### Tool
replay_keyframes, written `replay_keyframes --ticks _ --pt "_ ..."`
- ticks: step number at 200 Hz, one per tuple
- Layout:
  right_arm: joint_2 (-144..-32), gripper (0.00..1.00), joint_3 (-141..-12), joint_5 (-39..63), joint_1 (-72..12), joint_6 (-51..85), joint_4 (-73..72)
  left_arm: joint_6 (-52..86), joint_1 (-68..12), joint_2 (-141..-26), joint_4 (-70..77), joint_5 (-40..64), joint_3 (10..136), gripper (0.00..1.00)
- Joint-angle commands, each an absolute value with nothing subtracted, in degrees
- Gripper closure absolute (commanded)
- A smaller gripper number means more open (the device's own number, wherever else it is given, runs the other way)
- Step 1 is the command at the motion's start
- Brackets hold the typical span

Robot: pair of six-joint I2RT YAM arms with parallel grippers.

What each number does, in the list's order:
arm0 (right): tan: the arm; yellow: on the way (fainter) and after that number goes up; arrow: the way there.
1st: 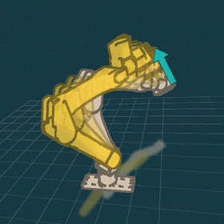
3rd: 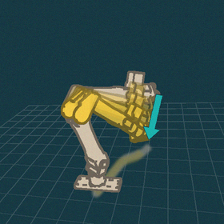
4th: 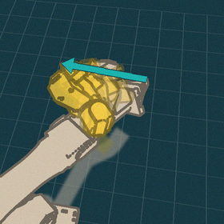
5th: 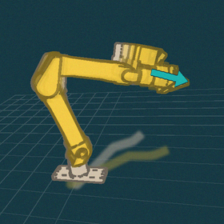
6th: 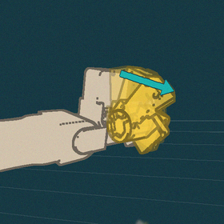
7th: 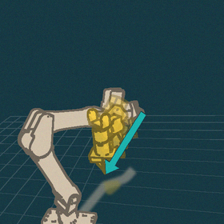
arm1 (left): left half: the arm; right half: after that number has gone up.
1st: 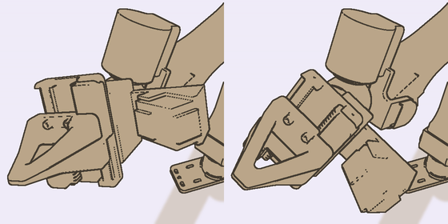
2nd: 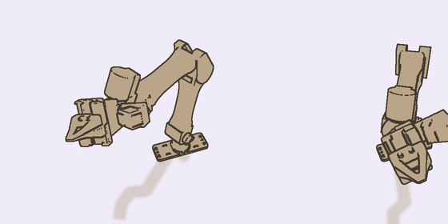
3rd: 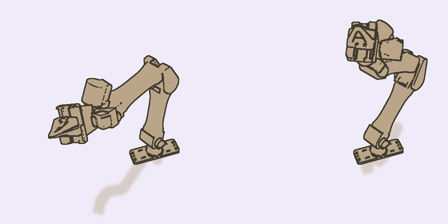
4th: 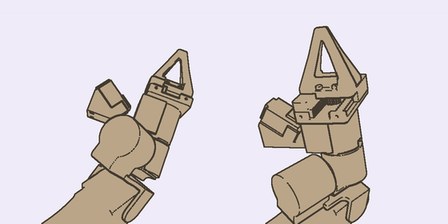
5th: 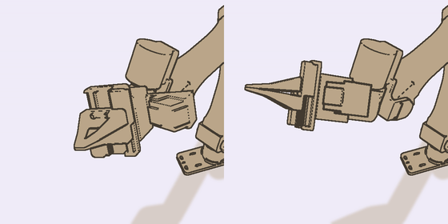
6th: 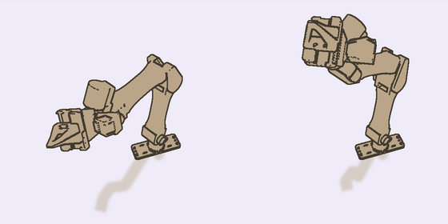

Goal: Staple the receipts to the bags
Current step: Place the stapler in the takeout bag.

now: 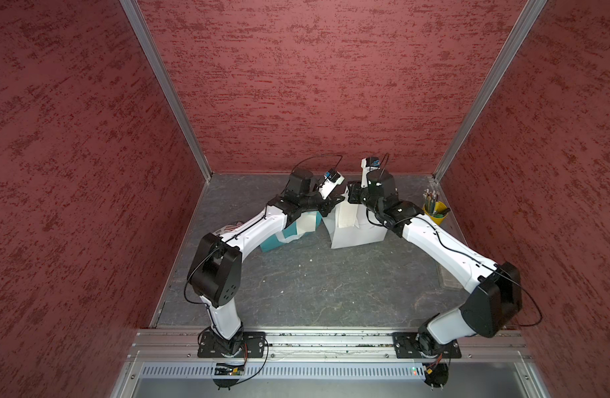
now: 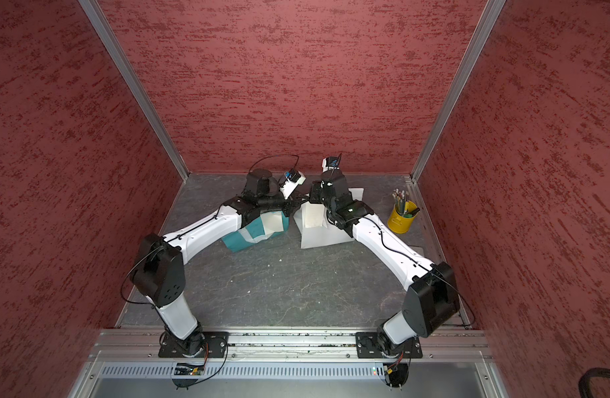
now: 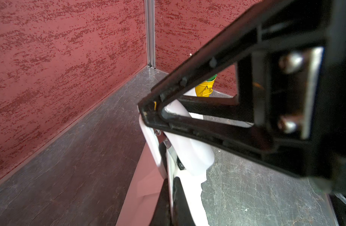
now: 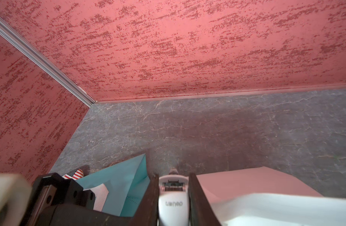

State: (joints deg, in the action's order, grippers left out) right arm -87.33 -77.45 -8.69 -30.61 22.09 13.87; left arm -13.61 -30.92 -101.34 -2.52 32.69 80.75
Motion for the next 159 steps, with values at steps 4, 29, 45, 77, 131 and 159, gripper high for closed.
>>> replay_keyframes --ticks 4,29,45,77,131,159 --pt "-87.81 0.94 -76.77 -9.40 -30.76 21.47 18.07 -14.15 -30.93 -102.24 -2.57 32.65 80.71 1.00" --pt "-87.91 0.85 -77.07 -7.82 -30.54 21.39 17.93 -14.37 -30.91 -102.39 -2.55 32.88 80.77 1.00" --pt "-87.91 0.74 -77.03 -5.91 -30.32 21.44 17.74 -14.33 -30.85 -102.39 -2.44 33.38 80.73 1.00" --pt "-85.42 0.44 -74.73 -3.02 -29.29 20.36 15.50 -14.33 -30.84 -102.48 -2.38 33.92 80.61 1.00" --pt "-77.75 0.20 -71.96 3.13 -25.90 10.86 12.40 -14.45 -30.75 -102.66 -2.55 35.02 80.74 1.00" --pt "-74.09 0.16 -72.54 14.01 -20.04 -5.90 13.21 -14.41 -30.49 -102.48 -2.83 35.63 80.83 1.00"
